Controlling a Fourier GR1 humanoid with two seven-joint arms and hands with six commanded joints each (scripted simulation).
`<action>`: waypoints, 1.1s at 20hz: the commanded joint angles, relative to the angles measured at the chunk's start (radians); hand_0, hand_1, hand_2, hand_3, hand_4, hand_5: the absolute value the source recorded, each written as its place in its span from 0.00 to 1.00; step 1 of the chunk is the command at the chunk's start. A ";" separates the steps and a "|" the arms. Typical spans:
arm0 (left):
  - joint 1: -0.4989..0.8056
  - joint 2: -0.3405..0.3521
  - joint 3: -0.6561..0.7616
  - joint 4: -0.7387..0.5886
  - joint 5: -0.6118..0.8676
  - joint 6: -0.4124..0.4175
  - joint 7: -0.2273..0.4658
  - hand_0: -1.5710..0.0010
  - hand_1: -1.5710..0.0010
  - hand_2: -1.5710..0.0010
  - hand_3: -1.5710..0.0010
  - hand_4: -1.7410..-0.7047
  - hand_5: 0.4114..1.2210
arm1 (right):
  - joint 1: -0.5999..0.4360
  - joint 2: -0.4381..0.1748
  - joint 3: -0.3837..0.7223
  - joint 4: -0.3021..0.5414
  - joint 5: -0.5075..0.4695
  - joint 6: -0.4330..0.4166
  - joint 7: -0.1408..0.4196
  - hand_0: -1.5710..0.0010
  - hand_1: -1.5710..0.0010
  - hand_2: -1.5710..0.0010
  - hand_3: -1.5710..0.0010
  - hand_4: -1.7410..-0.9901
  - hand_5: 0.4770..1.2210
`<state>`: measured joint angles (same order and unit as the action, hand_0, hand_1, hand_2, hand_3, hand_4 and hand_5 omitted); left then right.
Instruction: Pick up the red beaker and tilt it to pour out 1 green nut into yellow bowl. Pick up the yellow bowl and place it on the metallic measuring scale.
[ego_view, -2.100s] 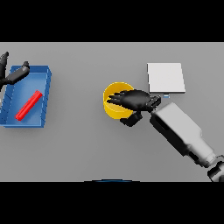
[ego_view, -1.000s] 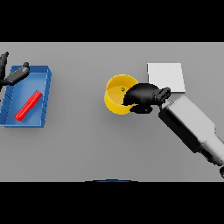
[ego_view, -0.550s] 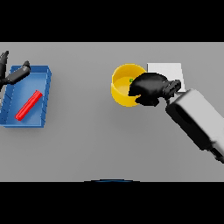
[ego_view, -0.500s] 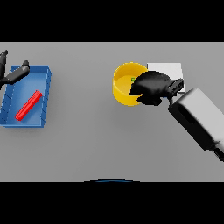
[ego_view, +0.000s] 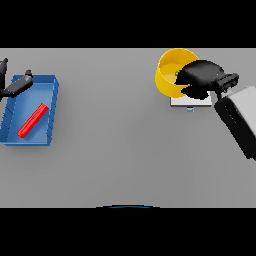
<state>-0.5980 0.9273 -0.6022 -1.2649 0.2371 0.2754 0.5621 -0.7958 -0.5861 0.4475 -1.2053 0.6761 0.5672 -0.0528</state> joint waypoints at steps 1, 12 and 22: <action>-0.008 0.002 0.006 0.011 0.004 -0.008 0.003 1.00 1.00 1.00 1.00 0.89 0.43 | -0.003 -0.003 -0.008 0.030 -0.003 -0.014 -0.005 0.00 0.00 0.00 0.23 0.03 1.00; 0.003 0.011 0.003 0.001 -0.001 -0.001 0.019 1.00 1.00 1.00 1.00 0.90 0.42 | -0.080 0.039 0.009 0.423 0.049 -0.206 -0.083 0.00 0.00 0.00 0.12 0.02 1.00; -0.022 -0.006 0.003 0.030 -0.007 -0.007 0.017 1.00 1.00 1.00 1.00 0.90 0.40 | -0.118 0.088 0.017 0.616 0.039 -0.282 -0.129 0.03 0.11 0.00 0.16 0.02 1.00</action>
<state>-0.6204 0.9214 -0.5992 -1.2346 0.2299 0.2686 0.5791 -0.9137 -0.4977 0.4644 -0.5887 0.7144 0.2859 -0.1814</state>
